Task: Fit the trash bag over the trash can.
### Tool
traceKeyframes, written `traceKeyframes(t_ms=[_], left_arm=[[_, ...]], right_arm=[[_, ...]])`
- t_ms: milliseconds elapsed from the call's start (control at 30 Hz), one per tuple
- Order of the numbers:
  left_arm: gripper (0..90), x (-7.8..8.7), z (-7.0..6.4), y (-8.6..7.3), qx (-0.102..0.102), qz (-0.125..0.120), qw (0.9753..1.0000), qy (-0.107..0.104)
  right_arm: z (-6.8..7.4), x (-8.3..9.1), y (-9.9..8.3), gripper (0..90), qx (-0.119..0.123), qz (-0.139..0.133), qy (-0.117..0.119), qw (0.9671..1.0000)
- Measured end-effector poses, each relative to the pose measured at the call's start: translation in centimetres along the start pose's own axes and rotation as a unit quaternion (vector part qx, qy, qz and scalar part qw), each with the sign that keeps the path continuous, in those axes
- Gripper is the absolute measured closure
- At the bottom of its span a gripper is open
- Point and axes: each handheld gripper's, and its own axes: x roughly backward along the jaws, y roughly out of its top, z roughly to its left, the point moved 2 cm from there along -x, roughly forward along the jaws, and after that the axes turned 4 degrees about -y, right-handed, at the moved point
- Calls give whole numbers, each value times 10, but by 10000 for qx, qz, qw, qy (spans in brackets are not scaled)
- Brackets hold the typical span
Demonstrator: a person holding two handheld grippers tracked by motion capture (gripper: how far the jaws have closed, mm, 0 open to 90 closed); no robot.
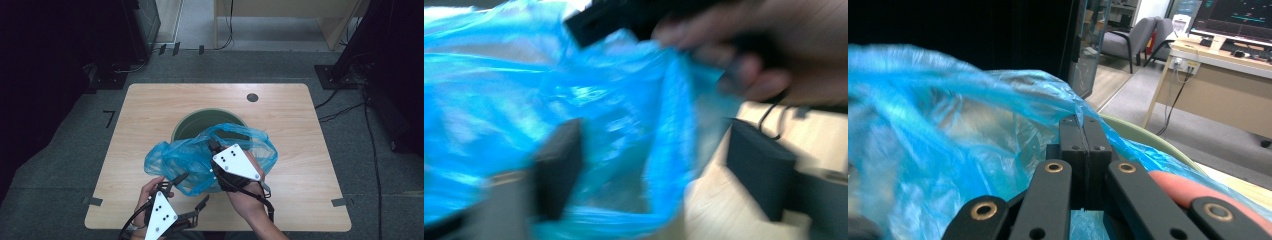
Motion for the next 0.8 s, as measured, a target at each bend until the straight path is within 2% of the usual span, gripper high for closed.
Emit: traceKeyframes(t_ms=[33,67,167,200,233,267,300,367,400,433,500,567,600,633,800], left_arm=[[515,-2,1,-3,18,77,10000,-17],[515,-2,3,-6,32,82,10000,-41],[698,-1,8,-15,3,184,9997,-132],[774,-1,10,-17,5,217,9997,-135],[774,0,14,-20,15,258,9995,-154],[822,1,22,-26,113,334,9992,-210],[835,1,22,-26,113,334,9992,-210],[849,2,30,-33,170,434,9985,-296],[849,3,33,-36,161,496,9980,-351],[849,3,39,-43,151,600,9974,-366],[847,3,43,-46,201,648,9971,-358],[841,1,53,-53,334,761,9963,-207],[840,1,53,-53,334,761,9963,-207],[838,1,61,-59,432,845,9954,-101],[838,-1,74,-70,649,1015,9927,38]], right_arm=[[-3,1,0,900,-13,3,-14,10000],[-3,1,0,900,-13,3,-14,10000],[-9,1,0,900,-26,5,-77,10000],[-16,1,1,900,-52,4,-143,9999],[-16,1,1,900,-52,4,-143,9999],[-24,1,1,900,-99,15,-226,9997],[-24,1,1,900,-99,15,-226,9997],[-35,1,1,900,-137,64,-289,9995],[-35,1,1,900,-137,64,-289,9995],[-45,0,1,900,-158,102,-358,9992],[-48,1,1,900,-181,115,-370,9991],[-62,0,1,900,-318,133,-401,9986],[-62,0,1,900,-318,133,-401,9986],[-70,-1,0,900,-366,132,-400,9984],[-80,-6,-5,900,-391,186,-448,9981]])
